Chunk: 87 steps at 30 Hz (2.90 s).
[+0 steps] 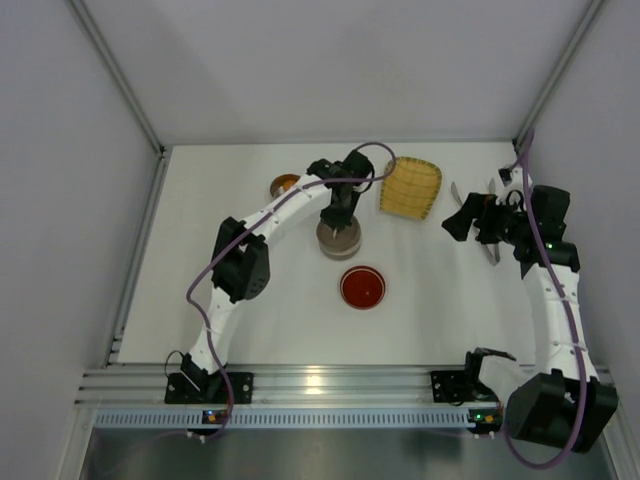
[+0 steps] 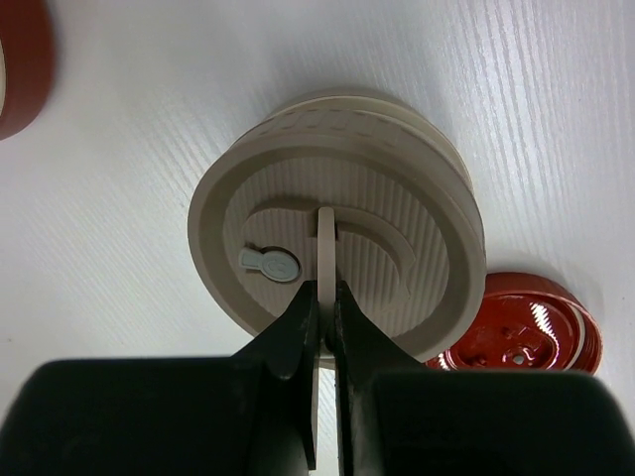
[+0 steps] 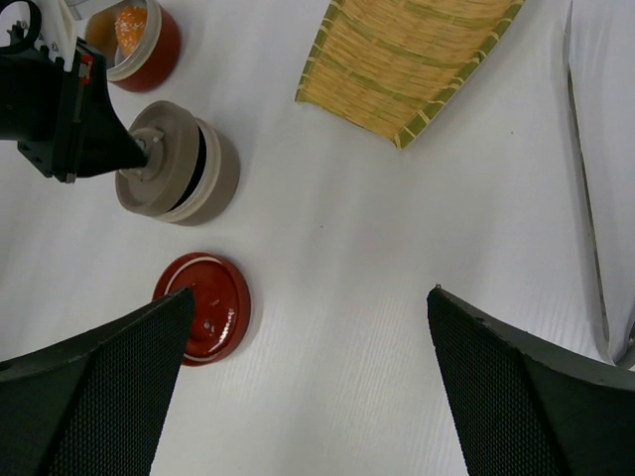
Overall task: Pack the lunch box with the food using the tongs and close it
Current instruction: Close the box lid on the packing box, then move the packing box to the center of the board.
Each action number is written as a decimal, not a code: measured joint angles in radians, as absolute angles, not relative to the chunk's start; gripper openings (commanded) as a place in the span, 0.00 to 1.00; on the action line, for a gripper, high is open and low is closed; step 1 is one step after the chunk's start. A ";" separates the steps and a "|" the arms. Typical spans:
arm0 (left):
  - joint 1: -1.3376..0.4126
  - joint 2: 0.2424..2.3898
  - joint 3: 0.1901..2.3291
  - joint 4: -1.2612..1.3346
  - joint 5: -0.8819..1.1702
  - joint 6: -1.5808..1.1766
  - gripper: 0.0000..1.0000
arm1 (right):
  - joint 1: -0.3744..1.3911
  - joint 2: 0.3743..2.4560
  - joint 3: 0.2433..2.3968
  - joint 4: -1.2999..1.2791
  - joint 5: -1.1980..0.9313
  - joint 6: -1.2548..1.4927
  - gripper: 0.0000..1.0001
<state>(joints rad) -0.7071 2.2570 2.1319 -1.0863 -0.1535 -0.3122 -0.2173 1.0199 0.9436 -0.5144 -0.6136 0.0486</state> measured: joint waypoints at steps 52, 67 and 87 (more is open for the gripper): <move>-0.752 1.886 1.514 -0.995 -0.159 -0.064 0.00 | -0.217 1.017 0.907 -0.511 -0.704 0.044 0.99; -0.751 1.704 1.261 -0.780 -0.052 0.296 0.00 | -0.217 1.017 0.907 -0.522 -0.744 -0.024 0.99; -0.746 1.508 1.059 -0.727 0.136 0.863 0.49 | -0.217 1.026 0.907 -0.539 -0.818 -0.102 0.99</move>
